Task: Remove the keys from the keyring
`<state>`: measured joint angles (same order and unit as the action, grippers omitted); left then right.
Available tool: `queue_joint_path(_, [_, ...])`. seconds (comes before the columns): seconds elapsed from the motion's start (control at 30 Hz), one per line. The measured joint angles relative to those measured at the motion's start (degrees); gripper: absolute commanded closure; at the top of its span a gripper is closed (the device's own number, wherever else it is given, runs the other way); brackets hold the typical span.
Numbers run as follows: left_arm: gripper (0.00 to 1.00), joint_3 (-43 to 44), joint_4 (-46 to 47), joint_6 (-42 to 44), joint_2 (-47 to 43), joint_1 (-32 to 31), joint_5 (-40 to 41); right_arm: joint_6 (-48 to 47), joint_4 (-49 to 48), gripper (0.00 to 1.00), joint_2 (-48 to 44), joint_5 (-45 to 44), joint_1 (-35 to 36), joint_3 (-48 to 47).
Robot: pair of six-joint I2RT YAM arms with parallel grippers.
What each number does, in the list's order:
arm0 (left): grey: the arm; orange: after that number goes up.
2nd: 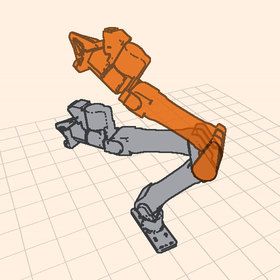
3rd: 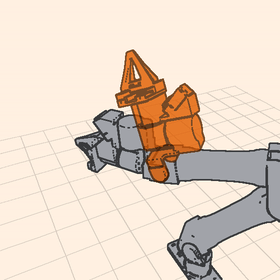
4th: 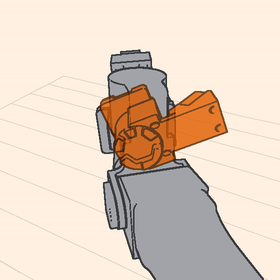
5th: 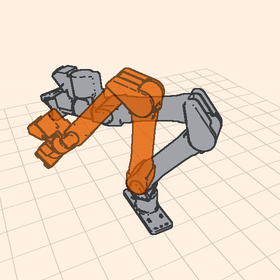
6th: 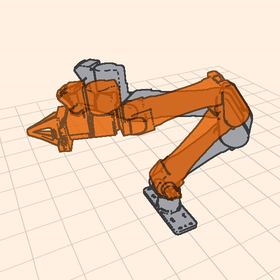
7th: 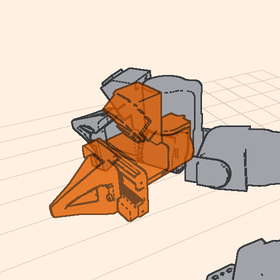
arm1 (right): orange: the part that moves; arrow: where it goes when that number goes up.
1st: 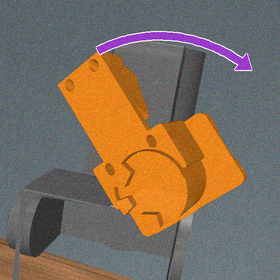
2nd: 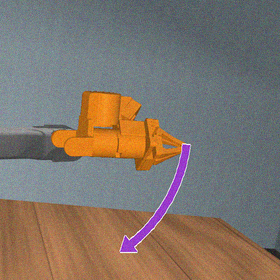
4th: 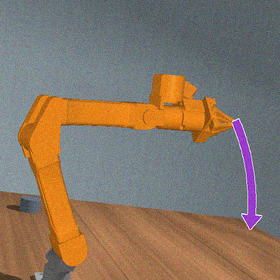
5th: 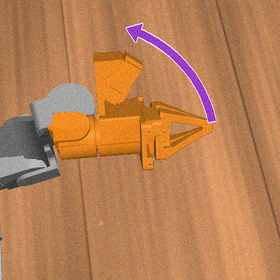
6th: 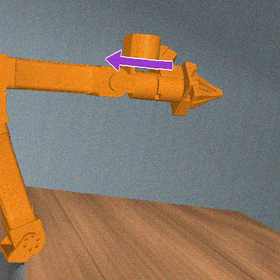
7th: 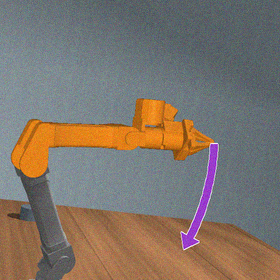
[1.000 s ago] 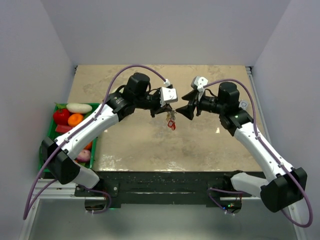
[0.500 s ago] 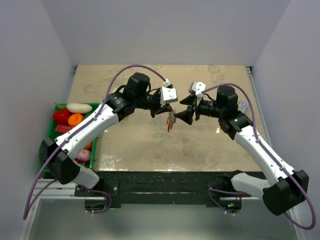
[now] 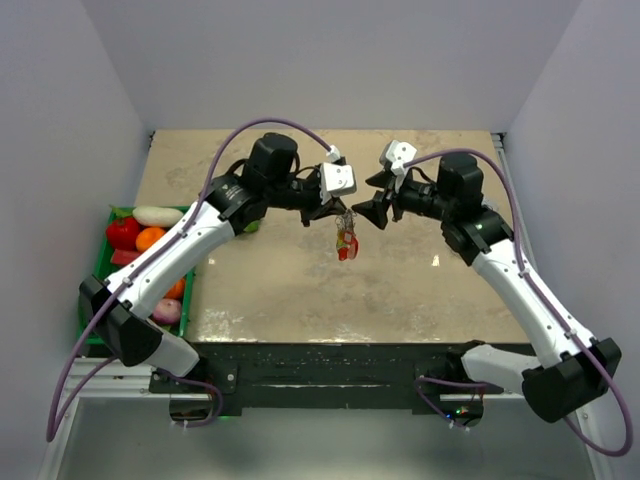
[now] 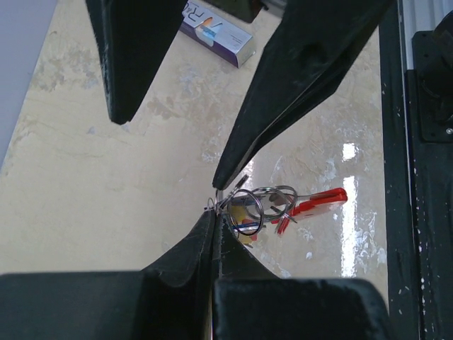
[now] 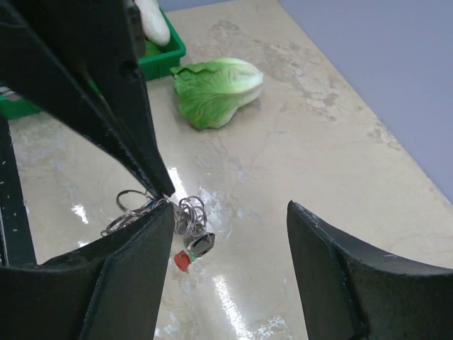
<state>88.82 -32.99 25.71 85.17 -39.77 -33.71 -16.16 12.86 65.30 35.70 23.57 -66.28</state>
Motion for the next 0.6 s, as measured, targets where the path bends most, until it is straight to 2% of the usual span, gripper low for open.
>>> queue_joint_path(0.2, [1.0,0.3,-2.2,0.1,1.9,0.5,-0.1,0.0,0.6,0.35,4.8,0.1,0.0,-0.6])
queue_joint_path(0.6, [1.0,0.5,-2.3,0.2,2.3,0.4,-0.8,-3.4,3.2,0.38,4.0,2.4,0.0,-0.8])
